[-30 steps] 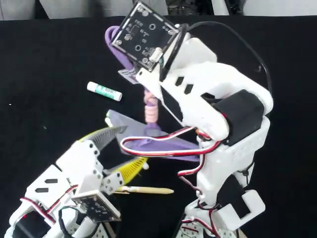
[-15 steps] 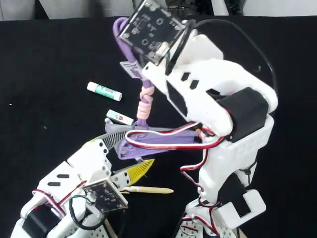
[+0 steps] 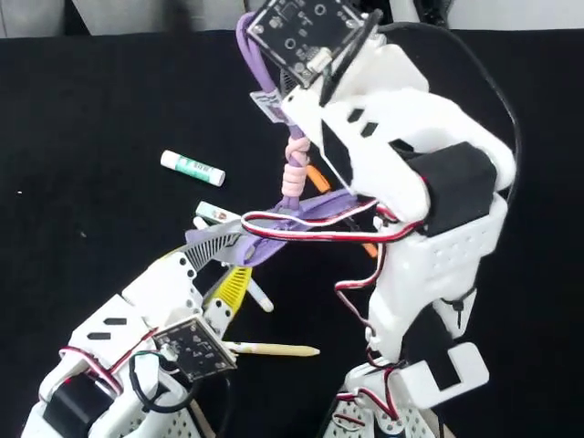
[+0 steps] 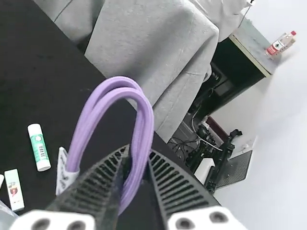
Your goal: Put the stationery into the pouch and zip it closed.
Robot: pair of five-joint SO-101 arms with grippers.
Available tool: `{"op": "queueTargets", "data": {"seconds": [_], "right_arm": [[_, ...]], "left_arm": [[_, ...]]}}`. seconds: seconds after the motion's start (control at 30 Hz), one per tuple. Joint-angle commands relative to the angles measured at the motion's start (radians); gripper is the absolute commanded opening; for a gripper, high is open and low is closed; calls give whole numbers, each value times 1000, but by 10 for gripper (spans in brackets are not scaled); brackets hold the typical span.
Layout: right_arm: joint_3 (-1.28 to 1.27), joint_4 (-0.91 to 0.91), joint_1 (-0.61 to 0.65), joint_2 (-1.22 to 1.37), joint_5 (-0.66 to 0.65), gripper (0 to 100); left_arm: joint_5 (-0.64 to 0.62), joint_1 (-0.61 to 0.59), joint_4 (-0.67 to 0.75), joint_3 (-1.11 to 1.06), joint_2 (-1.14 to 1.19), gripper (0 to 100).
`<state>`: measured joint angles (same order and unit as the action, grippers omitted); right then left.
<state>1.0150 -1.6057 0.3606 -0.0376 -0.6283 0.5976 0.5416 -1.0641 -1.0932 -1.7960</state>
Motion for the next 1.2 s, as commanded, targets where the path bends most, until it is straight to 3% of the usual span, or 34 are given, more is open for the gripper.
{"op": "queueTargets", "data": {"seconds": [0.0, 0.23, 0.47, 1.0, 1.17], "right_arm": [[7, 28, -14, 1, -3, 11], [-1, 25, -12, -4, -9, 11], [5, 12, -11, 1, -11, 11], [5, -6, 54, -5, -9, 11], [5, -5, 89, 1, -5, 11]], "left_arm": [[-5, -1, 14, 1, 0, 77], [-5, 31, 17, -47, 0, 91], [-6, 105, 18, -54, 2, 277], [-11, 91, 201, -202, 9, 277], [-144, 91, 201, -116, 9, 280]]}}
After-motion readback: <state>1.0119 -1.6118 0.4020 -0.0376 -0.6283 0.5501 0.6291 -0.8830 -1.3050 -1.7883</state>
